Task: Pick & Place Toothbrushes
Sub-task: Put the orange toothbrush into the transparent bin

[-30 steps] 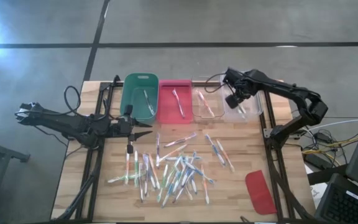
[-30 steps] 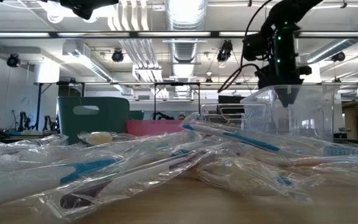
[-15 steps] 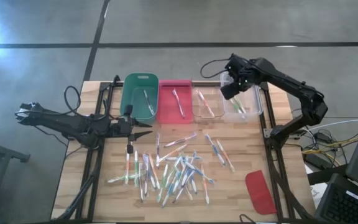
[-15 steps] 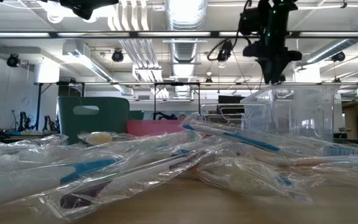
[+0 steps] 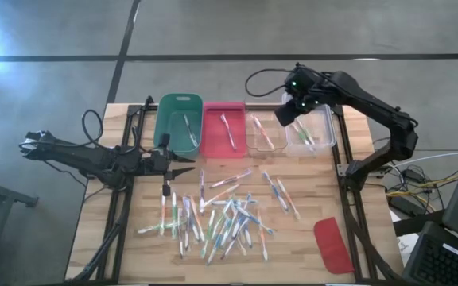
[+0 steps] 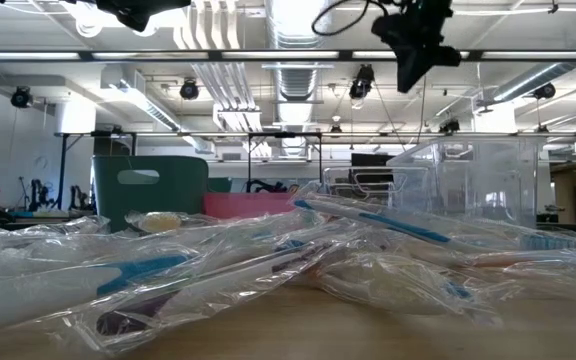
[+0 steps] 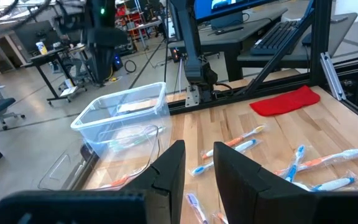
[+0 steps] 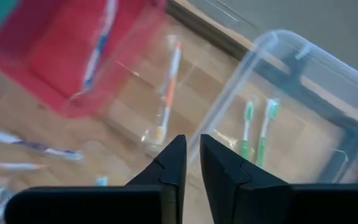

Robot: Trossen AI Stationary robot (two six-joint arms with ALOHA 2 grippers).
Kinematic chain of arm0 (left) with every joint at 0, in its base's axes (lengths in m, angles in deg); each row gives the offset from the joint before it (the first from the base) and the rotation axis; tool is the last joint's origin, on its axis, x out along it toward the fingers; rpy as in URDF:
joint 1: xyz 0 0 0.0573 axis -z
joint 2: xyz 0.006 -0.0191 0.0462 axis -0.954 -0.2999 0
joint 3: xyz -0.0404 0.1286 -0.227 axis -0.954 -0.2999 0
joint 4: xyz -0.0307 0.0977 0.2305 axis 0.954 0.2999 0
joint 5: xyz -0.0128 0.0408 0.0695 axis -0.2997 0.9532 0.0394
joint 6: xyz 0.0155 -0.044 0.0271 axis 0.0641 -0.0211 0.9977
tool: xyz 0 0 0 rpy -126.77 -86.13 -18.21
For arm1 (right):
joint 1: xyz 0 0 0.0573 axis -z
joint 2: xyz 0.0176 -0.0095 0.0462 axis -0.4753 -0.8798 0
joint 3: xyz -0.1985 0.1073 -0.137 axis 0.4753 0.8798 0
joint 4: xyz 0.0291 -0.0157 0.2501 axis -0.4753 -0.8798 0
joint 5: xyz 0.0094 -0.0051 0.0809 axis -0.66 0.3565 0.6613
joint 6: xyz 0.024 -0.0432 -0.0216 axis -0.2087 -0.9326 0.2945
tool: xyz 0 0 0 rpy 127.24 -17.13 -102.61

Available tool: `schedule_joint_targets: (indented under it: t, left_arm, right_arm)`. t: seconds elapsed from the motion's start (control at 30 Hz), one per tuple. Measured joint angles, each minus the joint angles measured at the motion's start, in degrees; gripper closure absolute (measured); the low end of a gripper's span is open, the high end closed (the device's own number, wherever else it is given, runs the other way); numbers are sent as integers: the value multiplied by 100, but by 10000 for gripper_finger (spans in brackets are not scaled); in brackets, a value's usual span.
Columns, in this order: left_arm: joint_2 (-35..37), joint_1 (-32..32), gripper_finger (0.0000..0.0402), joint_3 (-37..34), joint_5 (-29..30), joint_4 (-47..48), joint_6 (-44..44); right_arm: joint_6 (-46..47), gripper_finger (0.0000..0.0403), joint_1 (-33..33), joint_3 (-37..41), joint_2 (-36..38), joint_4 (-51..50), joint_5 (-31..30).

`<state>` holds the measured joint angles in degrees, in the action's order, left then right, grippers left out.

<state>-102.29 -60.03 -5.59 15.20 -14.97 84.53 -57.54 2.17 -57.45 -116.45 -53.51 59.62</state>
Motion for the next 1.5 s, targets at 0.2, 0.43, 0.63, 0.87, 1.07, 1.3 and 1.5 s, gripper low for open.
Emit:
schedule_joint_targets:
  t: [0.2,0.43,0.63,0.87,1.07,1.3,1.5]
  left_arm:
    - [0,4,312,0,-2,2,0]
    - [0,2,312,0,-2,2,0]
    - [0,2,312,0,0,2,0]
    - [1,2,312,0,-2,4,0]
    - [0,2,312,0,-1,2,0]
    - [1,-2,312,0,0,4,0]
    - [2,-2,312,0,-2,4,0]
  right_arm:
    - [225,385,-536,-631,7,-280,-2]
    - [679,392,-1208,-1249,7,-685,-9]
    - [1039,394,-1855,-1555,5,-892,-18]
    - [1511,394,-2564,-1608,-4,-893,-43]
    - [1846,394,-3185,-1297,-7,-894,-337]
    - [2434,394,-3820,-881,-4,-893,-341]
    - [2970,394,-4443,-460,-4,-900,-379]
